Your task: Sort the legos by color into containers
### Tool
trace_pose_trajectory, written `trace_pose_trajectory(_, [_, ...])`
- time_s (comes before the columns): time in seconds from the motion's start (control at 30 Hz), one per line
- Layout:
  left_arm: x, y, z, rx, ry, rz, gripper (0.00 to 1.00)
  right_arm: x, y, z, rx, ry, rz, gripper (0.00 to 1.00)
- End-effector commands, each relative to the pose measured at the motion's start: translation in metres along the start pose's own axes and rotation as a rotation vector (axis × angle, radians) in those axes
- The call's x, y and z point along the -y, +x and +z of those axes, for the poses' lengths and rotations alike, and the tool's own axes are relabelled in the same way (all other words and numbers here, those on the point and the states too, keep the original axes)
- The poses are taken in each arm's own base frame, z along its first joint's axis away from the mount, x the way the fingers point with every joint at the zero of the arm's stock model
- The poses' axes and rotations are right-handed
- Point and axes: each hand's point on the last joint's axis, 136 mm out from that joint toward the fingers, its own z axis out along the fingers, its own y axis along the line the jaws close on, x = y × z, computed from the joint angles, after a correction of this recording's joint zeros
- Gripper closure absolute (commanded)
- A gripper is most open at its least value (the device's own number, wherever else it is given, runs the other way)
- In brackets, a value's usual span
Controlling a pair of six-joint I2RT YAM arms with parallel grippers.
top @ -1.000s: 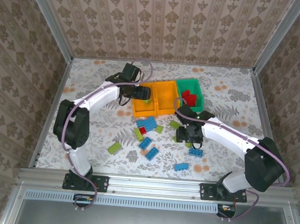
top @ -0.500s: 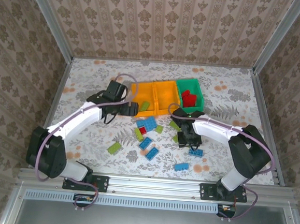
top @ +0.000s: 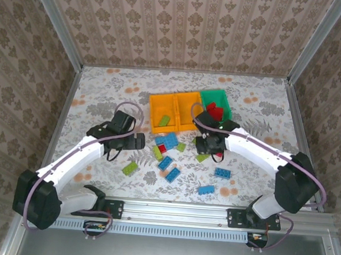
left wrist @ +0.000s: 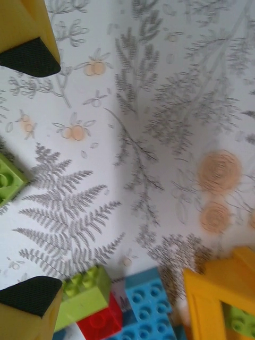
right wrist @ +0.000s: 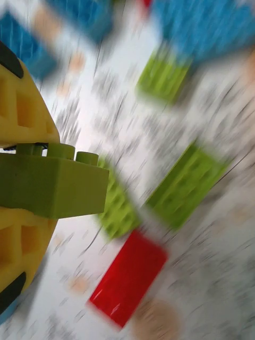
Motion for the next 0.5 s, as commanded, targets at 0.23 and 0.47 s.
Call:
trace_pose_trajectory(0.23, [-0.014,0.066,0.006,-0.149,-0.078,-0.131,0.00,-0.119,-0.128,0.003,0.114,-0.406,0.104,0.79])
trace_pose_trajectory(0.47, [-0.018,0.086,0.001,-0.195,-0.124,-0.225,0.00,-0.124,-0.159,0.047,0.082,-0.321,0.112,0.75])
